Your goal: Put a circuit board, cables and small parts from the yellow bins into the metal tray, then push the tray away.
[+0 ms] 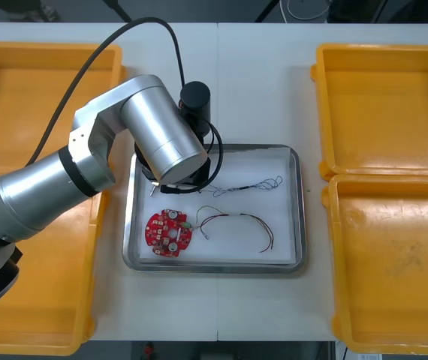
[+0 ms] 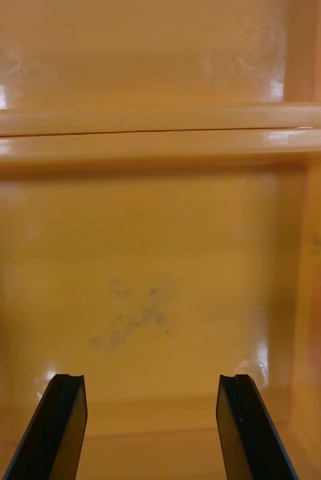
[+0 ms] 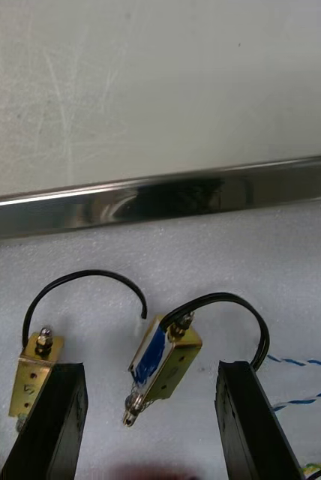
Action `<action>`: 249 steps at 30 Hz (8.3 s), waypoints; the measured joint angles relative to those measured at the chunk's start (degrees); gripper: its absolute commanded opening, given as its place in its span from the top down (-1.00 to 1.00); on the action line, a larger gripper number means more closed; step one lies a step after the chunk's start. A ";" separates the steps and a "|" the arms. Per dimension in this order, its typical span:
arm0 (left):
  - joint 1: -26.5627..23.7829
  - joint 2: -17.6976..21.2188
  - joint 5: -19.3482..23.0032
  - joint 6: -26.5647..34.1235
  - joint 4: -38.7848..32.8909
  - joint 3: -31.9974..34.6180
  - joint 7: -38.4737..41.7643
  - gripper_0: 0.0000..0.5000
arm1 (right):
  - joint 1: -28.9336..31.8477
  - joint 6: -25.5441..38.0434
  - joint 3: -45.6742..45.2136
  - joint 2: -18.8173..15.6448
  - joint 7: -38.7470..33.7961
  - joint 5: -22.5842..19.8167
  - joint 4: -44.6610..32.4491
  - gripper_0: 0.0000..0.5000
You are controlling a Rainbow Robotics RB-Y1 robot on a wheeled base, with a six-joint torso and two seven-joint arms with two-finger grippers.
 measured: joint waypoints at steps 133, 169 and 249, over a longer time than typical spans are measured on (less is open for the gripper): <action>38.56 23.60 23.23 18.94 -24.66 63.47 -35.09 -1.00 | -51.01 -19.30 96.49 13.84 20.37 25.59 28.66 1.00; 38.56 23.60 23.23 18.94 -24.68 63.48 -35.09 -1.00 | -65.50 -26.35 95.29 17.29 20.38 27.79 49.43 1.00; 38.57 23.60 23.23 18.92 -24.71 63.50 -35.09 -1.00 | -54.03 -2.13 64.92 20.56 20.52 28.60 28.83 -1.00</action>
